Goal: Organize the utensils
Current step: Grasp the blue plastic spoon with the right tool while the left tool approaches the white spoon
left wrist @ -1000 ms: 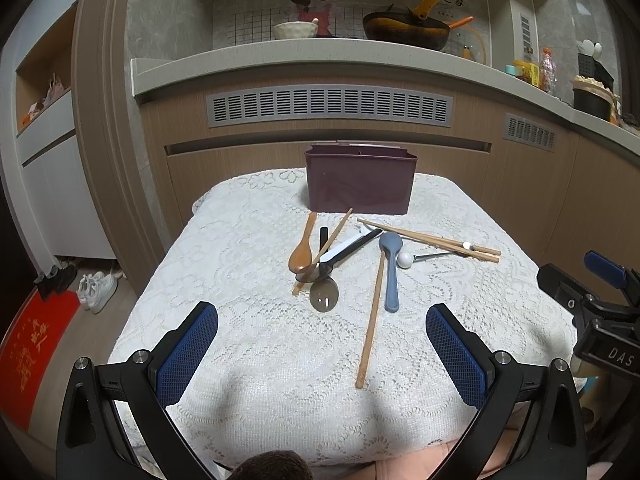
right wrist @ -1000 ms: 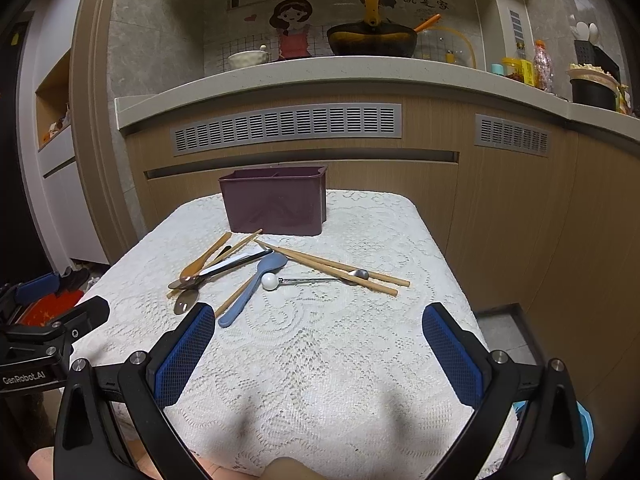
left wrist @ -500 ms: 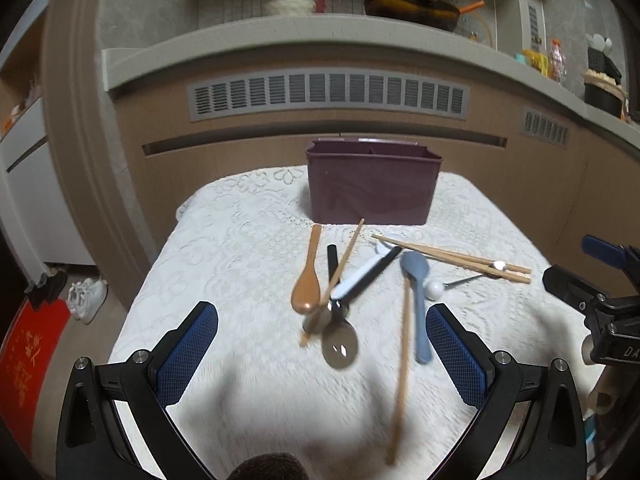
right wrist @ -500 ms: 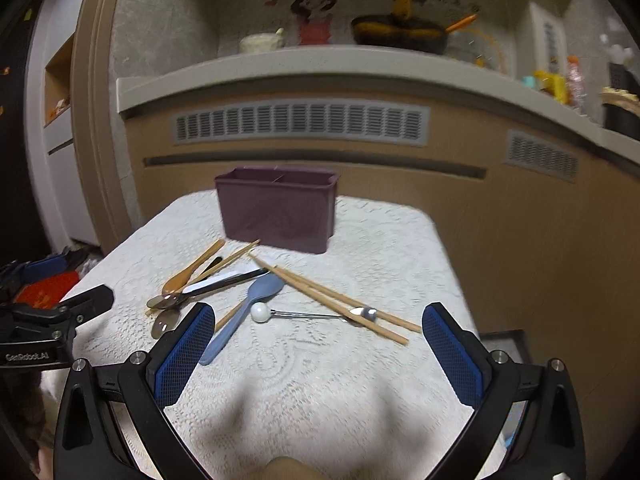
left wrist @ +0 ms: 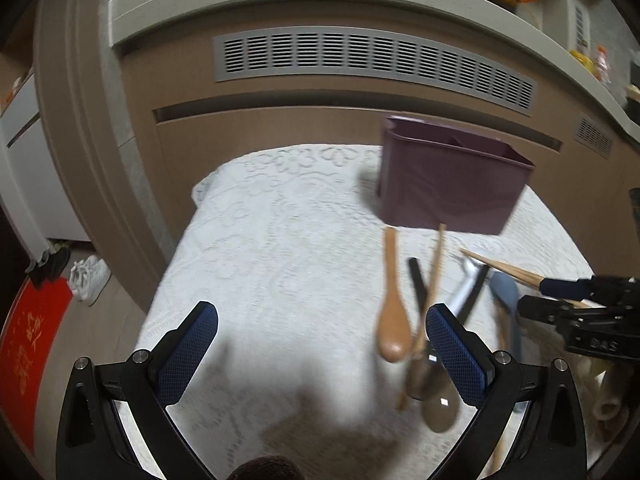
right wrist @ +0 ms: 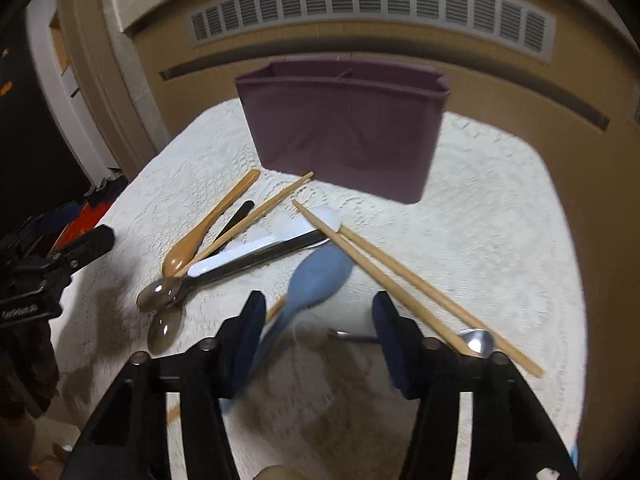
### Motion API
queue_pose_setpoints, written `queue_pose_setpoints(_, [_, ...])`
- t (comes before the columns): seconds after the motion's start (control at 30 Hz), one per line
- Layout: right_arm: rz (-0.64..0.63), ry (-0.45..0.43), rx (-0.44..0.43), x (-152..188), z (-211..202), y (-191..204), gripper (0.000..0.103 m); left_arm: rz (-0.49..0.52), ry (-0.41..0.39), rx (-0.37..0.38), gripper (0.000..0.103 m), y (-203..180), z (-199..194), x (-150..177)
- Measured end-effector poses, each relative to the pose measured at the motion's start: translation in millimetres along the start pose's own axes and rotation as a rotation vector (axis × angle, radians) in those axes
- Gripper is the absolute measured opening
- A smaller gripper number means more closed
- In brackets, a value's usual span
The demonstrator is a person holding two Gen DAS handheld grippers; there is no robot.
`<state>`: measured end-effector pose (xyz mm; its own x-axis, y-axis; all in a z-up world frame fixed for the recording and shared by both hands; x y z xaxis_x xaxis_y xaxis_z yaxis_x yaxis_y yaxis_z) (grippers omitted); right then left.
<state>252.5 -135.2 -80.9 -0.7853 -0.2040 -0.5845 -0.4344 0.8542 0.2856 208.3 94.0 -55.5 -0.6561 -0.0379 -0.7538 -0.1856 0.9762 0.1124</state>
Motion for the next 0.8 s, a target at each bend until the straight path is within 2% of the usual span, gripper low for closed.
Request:
queue_pose_setpoints(0.17, [0.098, 0.049, 0.061, -11, 41, -4, 0.050, -0.038, 0.030, -0.007, 0.103, 18, 13, -2])
queue_pose_setpoints(0.27, [0.049, 0.052, 0.116, -15, 49, 1, 0.046, -0.026, 0.040, -0.003, 0.103, 19, 20, 0])
queue_pose_setpoints(0.3, [0.038, 0.055, 0.125, -15, 50, 1, 0.040, -0.023, 0.045, 0.002, 0.103, 18, 21, 1])
queue_pose_setpoints(0.4, [0.027, 0.070, 0.109, -17, 51, 0, 0.038, -0.009, 0.067, 0.027, 0.103, 12, 27, 2])
queue_pose_setpoints(0.57, [-0.001, 0.022, 0.054, -18, 17, 3, 0.034, 0.037, 0.086, 0.096, 0.103, -12, 27, 0])
queue_pose_setpoints(0.7, [0.013, -0.030, 0.041, -21, -7, -7, 0.032, 0.100, 0.083, 0.151, 0.103, -40, 19, -2])
queue_pose_setpoints(0.8, [0.048, -0.070, 0.043, -18, -25, -25, 0.031, 0.121, 0.119, 0.253, 0.103, -62, 18, -4])
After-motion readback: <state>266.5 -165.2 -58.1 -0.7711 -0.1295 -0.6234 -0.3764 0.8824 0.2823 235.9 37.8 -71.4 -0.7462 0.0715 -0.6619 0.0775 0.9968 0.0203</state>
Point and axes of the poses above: each gripper's, at about its wrist camera, not at the fingertips, and z roughly the way its jaws point, y to its left, x to its underside, the point moved 2 cm from there along z, roughly the way its jaws point, and after that the axes turned 12 degrees about -x, right-handed, at the moved point
